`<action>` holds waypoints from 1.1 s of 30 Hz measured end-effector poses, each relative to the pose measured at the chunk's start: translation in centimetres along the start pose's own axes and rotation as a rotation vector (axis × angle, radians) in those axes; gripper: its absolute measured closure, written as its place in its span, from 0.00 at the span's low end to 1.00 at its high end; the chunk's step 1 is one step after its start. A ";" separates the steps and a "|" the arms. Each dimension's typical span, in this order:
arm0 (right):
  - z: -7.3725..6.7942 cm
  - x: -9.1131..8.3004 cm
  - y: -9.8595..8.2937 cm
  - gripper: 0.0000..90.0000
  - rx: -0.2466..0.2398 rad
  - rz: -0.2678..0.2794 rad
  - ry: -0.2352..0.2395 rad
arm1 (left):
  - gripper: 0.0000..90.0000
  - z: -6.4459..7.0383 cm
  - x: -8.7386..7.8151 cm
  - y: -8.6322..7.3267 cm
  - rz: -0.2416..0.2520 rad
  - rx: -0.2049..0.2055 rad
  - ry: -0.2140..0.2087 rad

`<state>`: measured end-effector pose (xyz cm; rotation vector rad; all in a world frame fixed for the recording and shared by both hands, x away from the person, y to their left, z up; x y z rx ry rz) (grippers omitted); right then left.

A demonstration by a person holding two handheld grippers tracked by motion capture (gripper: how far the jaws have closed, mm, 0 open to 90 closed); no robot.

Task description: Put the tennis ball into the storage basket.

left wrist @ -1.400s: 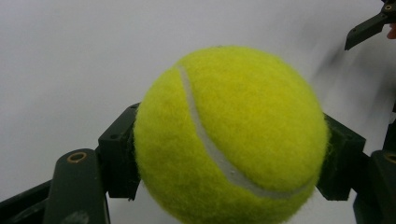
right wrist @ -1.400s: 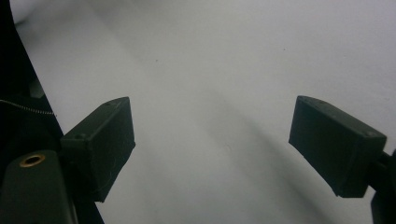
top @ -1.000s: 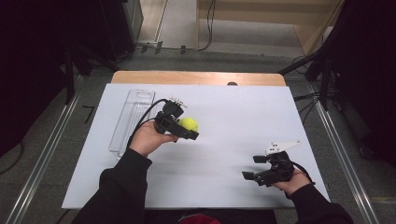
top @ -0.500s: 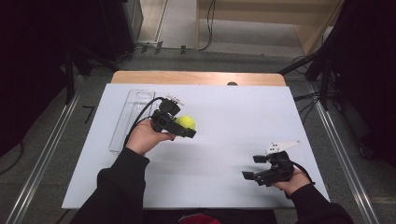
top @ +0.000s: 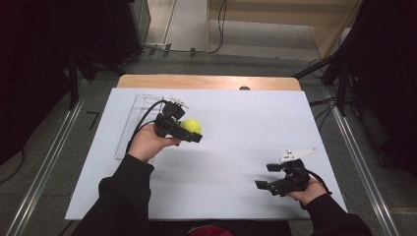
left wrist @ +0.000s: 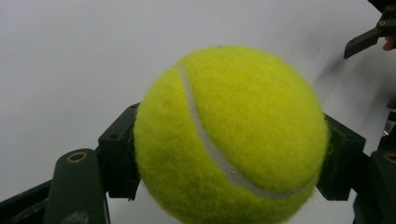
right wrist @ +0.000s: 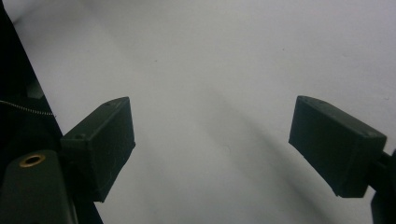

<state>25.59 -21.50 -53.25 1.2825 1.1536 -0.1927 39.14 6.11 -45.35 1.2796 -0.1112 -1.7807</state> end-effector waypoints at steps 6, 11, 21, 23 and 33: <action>0.0 0.0 0.0 0.14 -0.002 0.003 -0.001 | 0.29 -0.1 -0.7 0.0 0.012 -0.010 0.004; 0.0 0.0 0.0 0.14 0.000 0.002 0.000 | 0.29 -0.3 -1.2 -0.1 0.016 -0.013 0.012; 0.0 0.0 0.0 0.14 -0.002 0.002 -0.001 | 0.29 -0.7 -1.8 -0.3 0.017 -0.030 0.006; 0.0 0.0 0.0 0.14 -0.002 0.001 -0.001 | 0.29 -0.7 -2.0 -0.3 0.021 -0.032 0.005; 0.0 0.0 0.0 0.14 -0.002 0.003 0.000 | 0.29 -1.6 -3.1 -0.6 0.036 -0.052 0.047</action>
Point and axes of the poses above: each handheld gripper's, and its own axes: x roughly forward along the jaws, y roughly out of its top, z roughly to its right, the point moved 7 cm from there along x, roughly forward along the jaws, and after that the axes turned 14 degrees about -y, right-handed, at the moved point
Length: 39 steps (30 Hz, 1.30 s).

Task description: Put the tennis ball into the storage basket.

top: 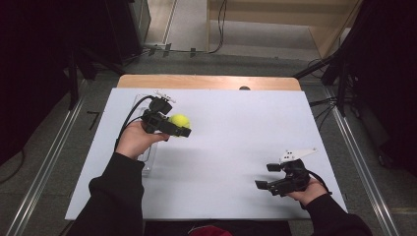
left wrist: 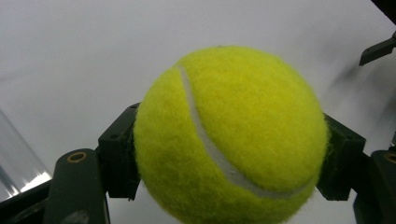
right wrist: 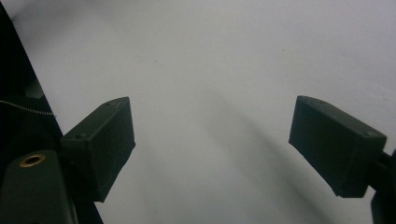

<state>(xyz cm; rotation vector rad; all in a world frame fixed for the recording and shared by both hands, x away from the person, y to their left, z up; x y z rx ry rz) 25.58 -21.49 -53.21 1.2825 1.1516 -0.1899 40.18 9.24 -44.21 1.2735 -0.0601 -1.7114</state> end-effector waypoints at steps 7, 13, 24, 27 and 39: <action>0.0 0.0 0.0 0.14 -0.001 -0.001 0.000 | 0.29 -0.6 -0.7 -0.1 0.016 -0.012 0.008; 0.0 0.0 0.0 0.14 -0.001 0.001 -0.001 | 0.29 -1.0 -1.2 -0.3 0.027 -0.026 0.024; 0.0 0.0 0.0 0.14 0.000 0.000 -0.001 | 0.29 -1.8 -2.1 -0.5 0.044 -0.048 0.042; 0.0 0.0 0.0 0.14 -0.001 -0.001 -0.002 | 0.29 -2.0 -2.5 -0.6 0.051 -0.051 0.046; 0.0 0.0 0.0 0.14 0.000 0.000 -0.002 | 0.29 -2.8 -3.7 -0.8 0.085 -0.081 0.072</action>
Point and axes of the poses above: each handheld gripper's, and its own axes: x roughly forward along the jaws, y roughly out of its top, z roughly to its right, the point moved 7 cm from there along x, roughly forward along the jaws, and after that the axes turned 14 degrees about -y, right-handed, at the moved point
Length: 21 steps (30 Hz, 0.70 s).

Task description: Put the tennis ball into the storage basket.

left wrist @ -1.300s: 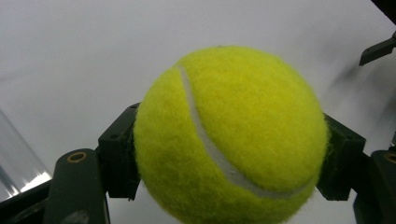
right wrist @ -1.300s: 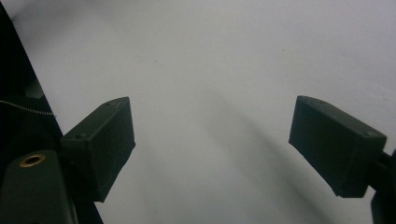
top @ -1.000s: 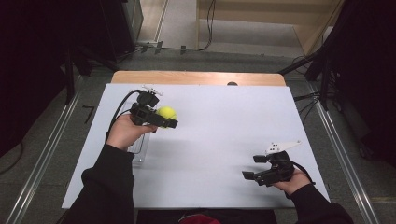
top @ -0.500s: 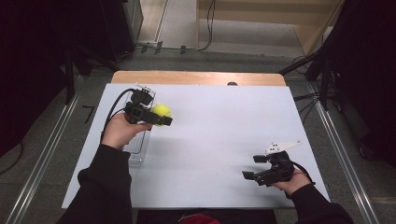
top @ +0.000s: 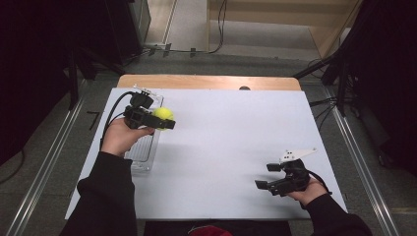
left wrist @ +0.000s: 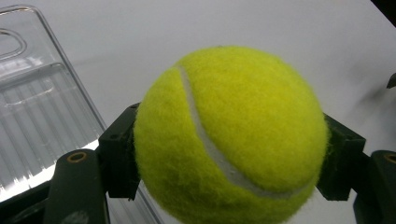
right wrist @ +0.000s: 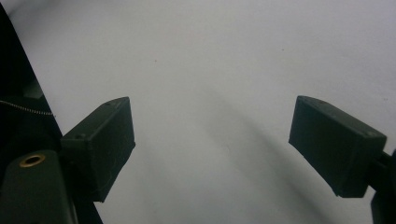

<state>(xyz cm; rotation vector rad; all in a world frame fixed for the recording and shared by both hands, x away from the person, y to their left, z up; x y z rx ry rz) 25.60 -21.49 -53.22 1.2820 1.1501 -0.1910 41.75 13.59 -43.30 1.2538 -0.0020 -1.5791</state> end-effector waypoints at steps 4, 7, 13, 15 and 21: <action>0.0 0.0 0.0 0.14 -0.001 -0.002 0.000 | 0.29 -0.3 -0.2 -0.1 0.005 -0.009 0.013; 0.0 0.0 0.0 0.14 -0.001 -0.002 0.000 | 0.29 -0.5 -0.4 -0.1 0.011 -0.016 0.020; 0.0 0.0 0.0 0.14 -0.001 -0.001 0.000 | 0.29 -1.0 -1.0 -0.2 0.019 -0.022 0.034; 0.0 0.0 0.0 0.14 -0.001 -0.001 -0.001 | 0.29 -1.1 -1.3 -0.2 0.025 -0.026 0.036; 0.0 0.0 0.0 0.14 -0.001 -0.001 0.000 | 0.29 -1.7 -1.8 -0.4 0.042 -0.044 0.052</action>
Point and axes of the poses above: each handheld gripper's, and its own axes: x roughly forward along the jaws, y roughly out of its top, z roughly to its right, the point moved 7 cm from there along x, roughly forward along the jaws, and after that the axes turned 14 degrees about -y, right-handed, at the moved point
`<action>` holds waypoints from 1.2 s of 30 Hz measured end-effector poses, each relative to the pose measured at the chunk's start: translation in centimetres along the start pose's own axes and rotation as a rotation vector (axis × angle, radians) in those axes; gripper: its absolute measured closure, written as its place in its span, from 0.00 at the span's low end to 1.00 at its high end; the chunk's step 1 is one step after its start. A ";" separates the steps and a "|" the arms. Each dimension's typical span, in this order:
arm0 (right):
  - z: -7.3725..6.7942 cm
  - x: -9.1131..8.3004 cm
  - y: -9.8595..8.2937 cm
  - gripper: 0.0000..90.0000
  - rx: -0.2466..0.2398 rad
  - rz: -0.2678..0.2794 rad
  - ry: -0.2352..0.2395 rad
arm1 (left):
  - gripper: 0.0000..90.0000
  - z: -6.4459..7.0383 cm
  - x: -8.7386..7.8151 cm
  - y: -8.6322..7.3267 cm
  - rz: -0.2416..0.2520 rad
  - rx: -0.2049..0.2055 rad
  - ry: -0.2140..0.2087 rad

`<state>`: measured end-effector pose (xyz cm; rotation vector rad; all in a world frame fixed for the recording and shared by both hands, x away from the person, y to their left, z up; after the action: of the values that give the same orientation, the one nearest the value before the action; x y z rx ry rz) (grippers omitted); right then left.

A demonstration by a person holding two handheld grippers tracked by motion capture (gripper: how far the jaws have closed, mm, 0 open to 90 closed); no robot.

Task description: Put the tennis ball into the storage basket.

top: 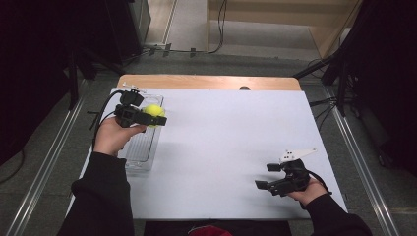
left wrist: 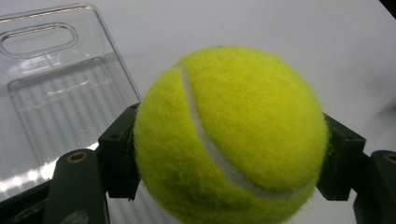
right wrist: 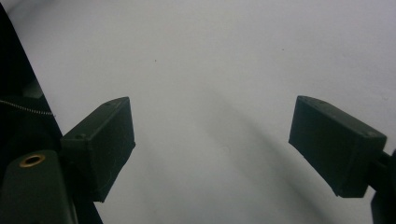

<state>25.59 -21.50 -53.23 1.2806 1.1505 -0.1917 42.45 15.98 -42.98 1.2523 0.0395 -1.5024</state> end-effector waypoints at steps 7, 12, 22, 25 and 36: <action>0.0 0.0 0.0 0.14 0.000 -0.001 -0.001 | 0.29 -0.8 -0.6 -0.2 0.007 -0.014 0.029; 0.0 0.0 0.0 0.14 -0.001 -0.001 -0.001 | 0.29 -1.3 -1.1 -0.3 0.017 -0.026 0.038; 0.0 0.0 0.0 0.14 -0.002 0.000 -0.002 | 0.29 -2.2 -2.1 -0.5 0.043 -0.056 0.060; 0.0 0.0 0.0 0.14 -0.002 -0.001 -0.002 | 0.29 -2.3 -2.3 -0.5 0.055 -0.065 0.063; 0.0 0.0 0.0 0.14 -0.002 -0.001 -0.002 | 0.29 -3.0 -2.1 -0.8 0.045 -0.073 0.091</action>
<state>25.61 -21.52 -53.24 1.2775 1.1490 -0.1927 43.44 19.54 -43.25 1.2537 0.1241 -1.3926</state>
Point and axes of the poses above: each handheld gripper's, and its own axes: x roughly forward along the jaws, y roughly out of its top, z roughly to its right, the point moved 7 cm from there along x, roughly forward along the jaws, and after that the axes turned 14 degrees about -y, right-handed, at the moved point
